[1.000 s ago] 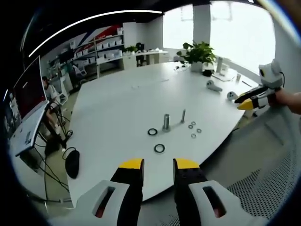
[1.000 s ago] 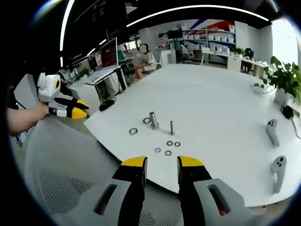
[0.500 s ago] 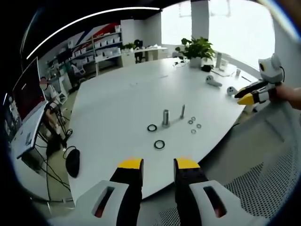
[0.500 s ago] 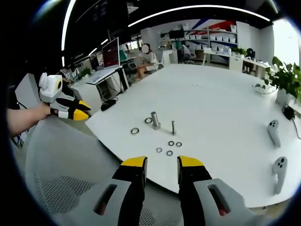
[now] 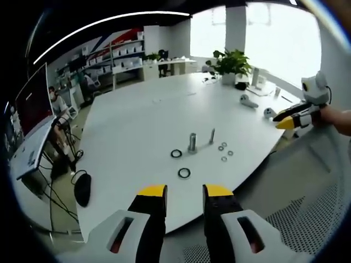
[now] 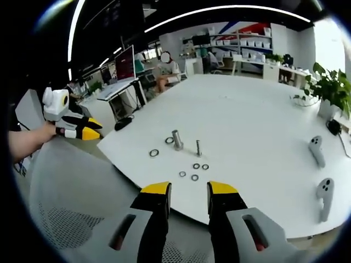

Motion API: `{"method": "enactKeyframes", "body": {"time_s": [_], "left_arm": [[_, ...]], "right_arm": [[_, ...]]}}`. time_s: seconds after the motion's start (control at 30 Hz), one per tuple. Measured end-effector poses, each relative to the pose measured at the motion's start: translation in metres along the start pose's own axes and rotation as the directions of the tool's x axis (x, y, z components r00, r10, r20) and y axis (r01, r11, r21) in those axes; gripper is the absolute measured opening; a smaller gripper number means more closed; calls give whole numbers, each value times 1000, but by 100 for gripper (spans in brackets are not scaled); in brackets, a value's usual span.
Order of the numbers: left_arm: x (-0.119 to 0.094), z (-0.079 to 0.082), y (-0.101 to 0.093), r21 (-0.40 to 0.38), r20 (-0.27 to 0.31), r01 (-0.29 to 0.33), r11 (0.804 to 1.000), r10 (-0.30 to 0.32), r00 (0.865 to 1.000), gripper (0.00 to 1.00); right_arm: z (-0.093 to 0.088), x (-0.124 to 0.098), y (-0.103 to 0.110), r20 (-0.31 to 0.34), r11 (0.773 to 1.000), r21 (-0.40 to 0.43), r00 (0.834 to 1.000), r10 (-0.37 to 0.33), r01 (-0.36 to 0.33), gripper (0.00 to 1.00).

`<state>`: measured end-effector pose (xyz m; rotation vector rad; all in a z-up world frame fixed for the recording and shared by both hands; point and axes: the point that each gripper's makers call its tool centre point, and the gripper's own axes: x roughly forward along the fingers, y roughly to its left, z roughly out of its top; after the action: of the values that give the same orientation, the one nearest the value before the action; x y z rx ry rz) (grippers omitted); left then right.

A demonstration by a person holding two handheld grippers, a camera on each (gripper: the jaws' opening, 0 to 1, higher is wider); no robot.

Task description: Place the washer onto the threaded stud by aligning its center hole with the stud, sliding it down to the base, and recovering from edge contact or off-axis alignment until the washer reaches the visible bottom stop.

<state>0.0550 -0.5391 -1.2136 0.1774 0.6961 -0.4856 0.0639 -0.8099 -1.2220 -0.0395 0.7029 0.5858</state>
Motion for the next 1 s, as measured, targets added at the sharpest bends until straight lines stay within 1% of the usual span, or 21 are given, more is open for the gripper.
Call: {"method": "enactKeyframes", "body": {"time_s": [0.13, 0.33, 0.4, 0.47, 0.53, 0.6, 0.63, 0.73, 0.83, 0.93, 0.97, 1.0], "left_arm": [[1, -2, -1, 4, -14, 8, 1000, -8, 1000, 24], [1, -4, -1, 6, -24, 6, 1000, -6, 1000, 24], [0, -2, 1, -3, -10, 5, 1000, -5, 1000, 23], [-3, 5, 2, -23, 35, 5, 1000, -4, 999, 23], [-2, 4, 2, -23, 30, 4, 1000, -3, 1000, 23], [0, 0, -1, -16, 1, 10, 1000, -10, 1000, 23], [1, -1, -1, -14, -2, 10, 1000, -10, 1000, 23], [-1, 1, 1, -24, 11, 4, 1000, -4, 1000, 24], [0, -1, 2, -21, 0, 4, 1000, -4, 1000, 24], [0, 0, 2, -40, -1, 11, 999, -11, 1000, 25], [2, -2, 1, -47, -12, 17, 999, -17, 1000, 26], [4, -7, 0, -40, -45, 26, 999, -28, 999, 27]], "right_arm": [[3, 0, 0, 8, 1000, 4, 1000, 0, 0, 28], [1, 1, 1, -2, 1000, 3, 1000, 2, -2, 28], [2, 1, 1, 1, 1000, 2, 1000, 3, -3, 28], [2, 0, 1, 4, 1000, 2, 1000, 2, -2, 28], [1, 0, 0, 2, 1000, 9, 1000, -3, 3, 28], [1, 1, 0, 3, 1000, 10, 1000, -1, 1, 28], [2, 1, 0, 4, 1000, 9, 1000, 0, 0, 28], [2, 0, 1, 9, 1000, 8, 1000, 3, -3, 28], [3, 1, 1, 8, 1000, 6, 1000, 6, -6, 28], [2, 1, 2, 8, 1000, 8, 1000, 9, -9, 28], [3, 0, 1, 10, 1000, 9, 1000, 9, -9, 28], [3, 0, 1, 11, 1000, 10, 1000, 7, -7, 28]]}}
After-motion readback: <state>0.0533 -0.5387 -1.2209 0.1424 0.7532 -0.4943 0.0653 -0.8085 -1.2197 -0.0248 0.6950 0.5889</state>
